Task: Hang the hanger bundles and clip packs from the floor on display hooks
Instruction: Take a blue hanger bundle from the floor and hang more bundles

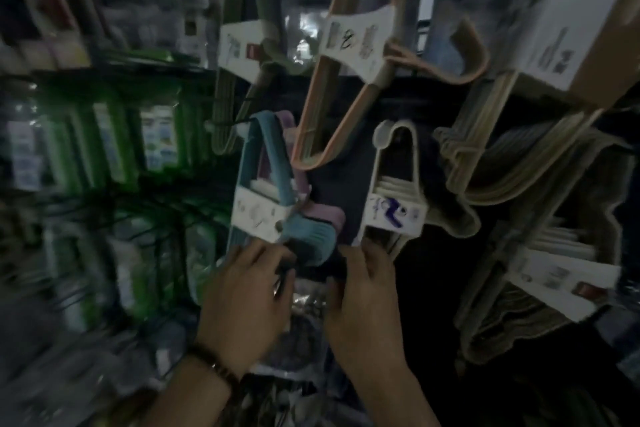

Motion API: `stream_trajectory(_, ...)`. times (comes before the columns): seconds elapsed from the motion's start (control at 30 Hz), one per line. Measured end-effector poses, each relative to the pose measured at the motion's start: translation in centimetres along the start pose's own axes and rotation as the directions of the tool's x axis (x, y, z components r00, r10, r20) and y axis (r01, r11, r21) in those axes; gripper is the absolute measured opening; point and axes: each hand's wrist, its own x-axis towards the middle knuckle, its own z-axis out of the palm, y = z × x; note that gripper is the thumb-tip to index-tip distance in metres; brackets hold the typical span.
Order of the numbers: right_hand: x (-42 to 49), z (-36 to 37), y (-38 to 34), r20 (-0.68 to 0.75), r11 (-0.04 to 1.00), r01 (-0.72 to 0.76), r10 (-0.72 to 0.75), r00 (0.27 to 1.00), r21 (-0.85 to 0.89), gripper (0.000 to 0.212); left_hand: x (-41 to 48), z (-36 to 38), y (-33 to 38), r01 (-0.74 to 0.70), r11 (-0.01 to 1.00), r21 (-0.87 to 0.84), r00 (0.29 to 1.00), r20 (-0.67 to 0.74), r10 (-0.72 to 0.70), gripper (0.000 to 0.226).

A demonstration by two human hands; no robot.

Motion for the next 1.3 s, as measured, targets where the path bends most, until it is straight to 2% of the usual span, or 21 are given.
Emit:
stream_trajectory(0.1,-3.8,3.2,-2.5,0.144,0.996,0.07,-0.078,0.986,0.063,0.034,-6.0,-1.5,-4.2,0.138,0.99,-0.001,0.985,0.109,-0.137,0.014)
stream_trajectory(0.17,-6.7,5.3,-4.9,0.299,0.989,0.081,-0.116,0.947,0.126,0.023,-10.6,-2.0,-7.3,0.214,0.976,0.03,0.955,0.203,-0.215,0.015)
stream_trajectory(0.23,-10.0,8.1,-7.1,0.416,0.978,0.121,-0.183,0.891,0.171,0.02,-16.1,-2.7,-10.5,0.256,0.964,0.069,0.917,0.299,-0.265,0.017)
stream_trajectory(0.33,-16.8,13.8,-10.6,0.606,0.968,0.155,-0.246,0.756,0.2,0.026,-26.3,-4.4,-15.8,0.4,0.912,0.089,0.784,0.483,-0.39,0.029)
stream_trajectory(0.43,-24.6,19.4,-14.5,0.749,0.955,0.203,-0.296,0.592,0.217,0.039,-37.3,-7.4,-21.6,0.543,0.83,0.125,0.639,0.58,-0.506,0.046)
stream_trajectory(0.47,-27.2,21.0,-16.1,0.809,0.958,0.187,-0.282,0.516,0.216,0.041,-40.8,-8.7,-23.6,0.567,0.811,0.142,0.599,0.605,-0.525,0.044)
stream_trajectory(0.53,-32.3,24.2,-18.6,0.889,0.967,0.113,-0.254,0.38,0.228,0.048,-47.1,-11.4,-27.0,0.63,0.753,0.19,0.476,0.672,-0.567,0.034)
stream_trajectory(0.6,-36.8,27.3,-20.4,0.922,0.971,0.09,-0.24,0.303,0.223,0.061,-52.4,-13.7,-29.6,0.691,0.686,0.23,0.363,0.71,-0.604,0.028)
stream_trajectory(0.67,-41.0,29.8,-21.5,0.946,0.981,0.066,-0.196,0.258,0.185,0.055,-57.1,-15.0,-32.0,0.75,0.605,0.269,0.261,0.719,-0.644,0.035)
stream_trajectory(0.73,-43.9,31.4,-22.7,0.968,0.988,0.058,-0.15,0.201,0.141,0.05,-60.0,-15.7,-33.8,0.785,0.545,0.296,0.198,0.714,-0.672,0.038)
stream_trajectory(0.9,-45.9,36.7,-23.9,0.988,0.993,0.035,-0.118,0.096,0.115,0.024,-63.3,-14.7,-38.0,0.855,0.418,0.308,0.086,0.709,-0.699,0.024)
stream_trajectory(0.97,-46.5,40.1,-23.5,0.992,0.993,0.032,-0.116,0.059,0.114,0.024,-64.4,-13.1,-40.0,0.879,0.36,0.312,0.031,0.717,-0.696,0.022)
stream_trajectory(1.2,-50.0,55.4,-21.7,0.993,0.999,0.003,-0.049,-0.106,0.05,0.026,-68.1,-3.7,-47.0,0.906,0.261,0.335,-0.078,0.735,-0.673,0.027)
stream_trajectory(1.3,-52.2,63.5,-19.2,0.977,0.999,0.031,-0.01,-0.215,0.017,0.027,-71.4,2.5,-50.7,0.912,0.228,0.341,-0.131,0.769,-0.626,0.028)
